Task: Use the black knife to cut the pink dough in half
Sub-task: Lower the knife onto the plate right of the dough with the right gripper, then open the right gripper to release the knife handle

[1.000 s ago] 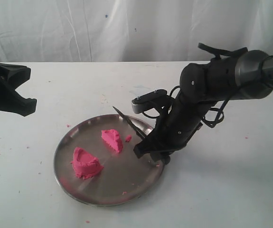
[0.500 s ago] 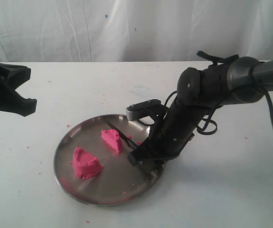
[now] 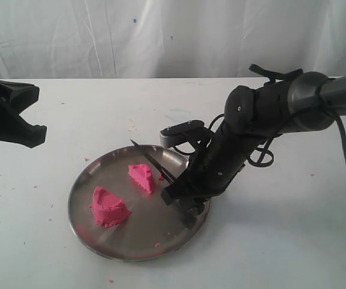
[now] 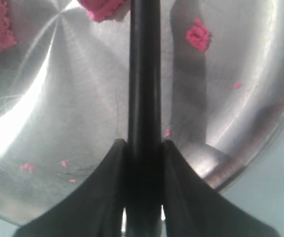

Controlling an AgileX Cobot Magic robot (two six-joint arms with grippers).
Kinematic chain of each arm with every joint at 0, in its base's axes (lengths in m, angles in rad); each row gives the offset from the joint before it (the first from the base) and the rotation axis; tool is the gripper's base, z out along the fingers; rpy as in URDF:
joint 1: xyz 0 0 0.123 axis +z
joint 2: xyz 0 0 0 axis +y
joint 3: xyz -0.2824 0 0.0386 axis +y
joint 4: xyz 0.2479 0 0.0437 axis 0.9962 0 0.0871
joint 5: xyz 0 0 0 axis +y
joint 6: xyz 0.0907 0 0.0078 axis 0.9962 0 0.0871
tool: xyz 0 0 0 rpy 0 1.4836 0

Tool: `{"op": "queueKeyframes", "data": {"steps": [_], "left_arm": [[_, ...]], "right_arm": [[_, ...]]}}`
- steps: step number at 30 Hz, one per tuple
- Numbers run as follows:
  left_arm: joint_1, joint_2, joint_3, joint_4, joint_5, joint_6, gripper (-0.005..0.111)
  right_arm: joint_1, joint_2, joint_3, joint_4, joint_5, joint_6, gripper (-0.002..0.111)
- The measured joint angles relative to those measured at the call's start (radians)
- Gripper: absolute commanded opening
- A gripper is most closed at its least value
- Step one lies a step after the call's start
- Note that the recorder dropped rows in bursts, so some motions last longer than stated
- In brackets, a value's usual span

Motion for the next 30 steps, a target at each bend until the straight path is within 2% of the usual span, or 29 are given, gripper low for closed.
{"op": "queueKeyframes", "data": {"steps": [4,15,30], "left_arm": [[0.000,0.000,0.000,0.000,0.000,-0.053,0.000],[0.000,0.000,0.000,0.000,0.000,-0.060,0.000],[0.000,0.000,0.000,0.000,0.000,-0.060,0.000]], "right_arm": [[0.000,0.000,0.000,0.000,0.000,0.000,0.015],[0.000,0.033,0.000,0.002,-0.007,-0.006,0.037],[0.000,-0.034,-0.048,0.004,0.047,-0.006,0.037]]}}
